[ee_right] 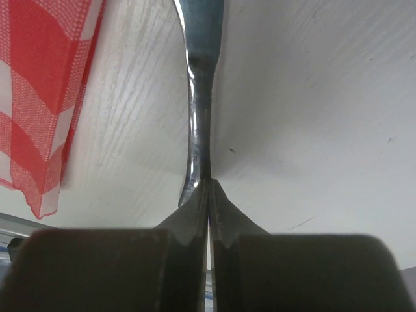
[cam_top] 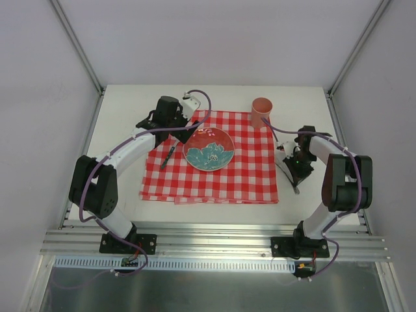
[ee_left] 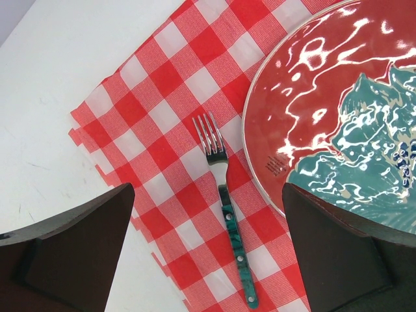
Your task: Set the dinner table for one person
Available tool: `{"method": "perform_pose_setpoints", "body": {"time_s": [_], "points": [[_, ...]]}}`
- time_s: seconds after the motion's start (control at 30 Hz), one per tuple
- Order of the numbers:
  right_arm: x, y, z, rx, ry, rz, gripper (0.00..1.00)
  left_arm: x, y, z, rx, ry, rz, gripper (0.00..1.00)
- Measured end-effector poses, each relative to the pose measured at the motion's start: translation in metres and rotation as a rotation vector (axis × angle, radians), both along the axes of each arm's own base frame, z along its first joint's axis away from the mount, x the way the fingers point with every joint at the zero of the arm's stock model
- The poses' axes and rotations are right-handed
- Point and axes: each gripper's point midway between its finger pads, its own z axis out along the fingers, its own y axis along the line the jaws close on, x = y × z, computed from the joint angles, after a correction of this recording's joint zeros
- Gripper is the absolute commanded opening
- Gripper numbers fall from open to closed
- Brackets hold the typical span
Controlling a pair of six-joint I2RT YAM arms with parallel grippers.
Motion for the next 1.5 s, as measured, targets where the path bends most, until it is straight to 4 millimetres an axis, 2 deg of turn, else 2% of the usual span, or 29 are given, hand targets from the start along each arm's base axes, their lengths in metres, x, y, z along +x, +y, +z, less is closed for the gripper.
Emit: {"method": "perform_pose_setpoints", "body": {"time_s": [0.23,0.27,0.3,0.37,0.4,0.47,0.63,0.7,0.87,1.1,1.3,1.5], "points": [[-0.001,0.002,0.005,0.012,-0.010,0.000,0.01,0.001,-0.001,0.001,-0.004,-0.007,0.000,0.99],[-0.001,0.003,0.007,0.015,-0.014,0.000,0.06,0.001,-0.001,0.002,-0.004,-0.008,0.000,0.99],[-0.001,0.003,0.009,0.017,-0.020,-0.005,0.21,0.002,-0.001,0.002,-0.005,-0.010,0.000,0.99],[0.001,0.005,0.011,0.023,-0.029,-0.020,0.34,0.002,-0.001,0.002,-0.006,-0.011,0.000,0.99],[0.004,0.005,0.012,0.025,-0.036,-0.025,0.39,0.002,-0.001,0.002,-0.006,-0.011,0.000,0.99],[0.011,0.006,0.015,0.027,-0.052,-0.033,0.41,0.002,-0.001,0.002,-0.006,-0.011,0.000,0.99],[0.040,0.006,0.015,0.030,-0.084,-0.048,0.41,0.002,-0.001,0.002,-0.006,-0.011,0.000,0.99],[0.044,0.006,0.011,0.032,-0.073,-0.048,0.41,0.002,-0.001,0.002,-0.005,-0.012,0.000,0.99],[0.036,0.007,0.001,0.033,-0.011,-0.047,0.41,0.002,-0.001,0.002,0.000,-0.014,-0.003,0.99],[0.026,0.007,-0.002,0.024,0.021,-0.038,0.40,0.002,-0.001,0.002,0.000,-0.015,-0.003,0.99],[0.022,0.011,0.007,0.036,-0.014,-0.039,0.38,0.002,-0.001,0.002,0.000,-0.014,-0.002,0.99],[0.026,0.025,0.019,0.071,-0.055,-0.023,0.38,0.003,-0.001,-0.001,-0.002,-0.007,0.000,0.99]]}}
